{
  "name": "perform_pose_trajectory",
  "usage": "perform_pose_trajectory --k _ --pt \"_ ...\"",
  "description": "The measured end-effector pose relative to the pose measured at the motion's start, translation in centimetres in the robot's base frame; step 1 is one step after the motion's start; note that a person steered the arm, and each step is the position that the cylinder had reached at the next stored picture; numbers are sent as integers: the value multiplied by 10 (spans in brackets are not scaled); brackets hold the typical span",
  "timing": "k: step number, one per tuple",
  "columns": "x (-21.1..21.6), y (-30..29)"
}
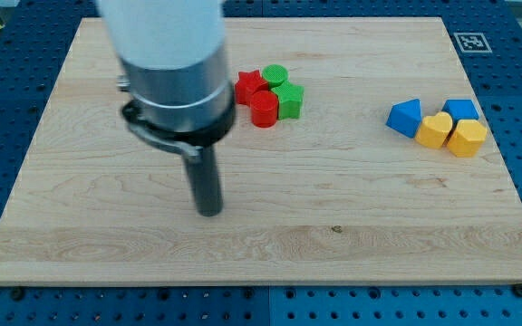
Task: Point your arm at the green star
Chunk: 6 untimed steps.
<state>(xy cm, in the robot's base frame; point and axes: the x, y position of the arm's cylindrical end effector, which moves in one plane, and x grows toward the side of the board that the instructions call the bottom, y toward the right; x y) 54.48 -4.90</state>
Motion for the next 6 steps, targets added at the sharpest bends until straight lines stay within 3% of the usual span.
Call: perform_pose_trajectory --k 2,6 --pt "-49 81" --pt "-102 100"
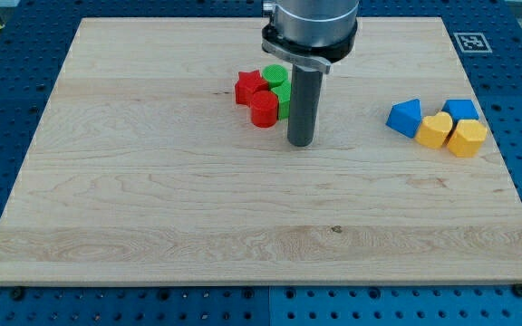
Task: Point your arm at the green star
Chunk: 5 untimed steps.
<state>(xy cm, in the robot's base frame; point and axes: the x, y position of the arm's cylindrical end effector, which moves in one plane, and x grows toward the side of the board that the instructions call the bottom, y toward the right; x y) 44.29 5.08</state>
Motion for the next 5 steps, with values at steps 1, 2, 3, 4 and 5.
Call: perform_pose_trajectory --k 1,2,3,4,5 --pt "-9 22" --pt "-43 37" --pt "-75 42" --pt "-75 36" --pt "-75 7"
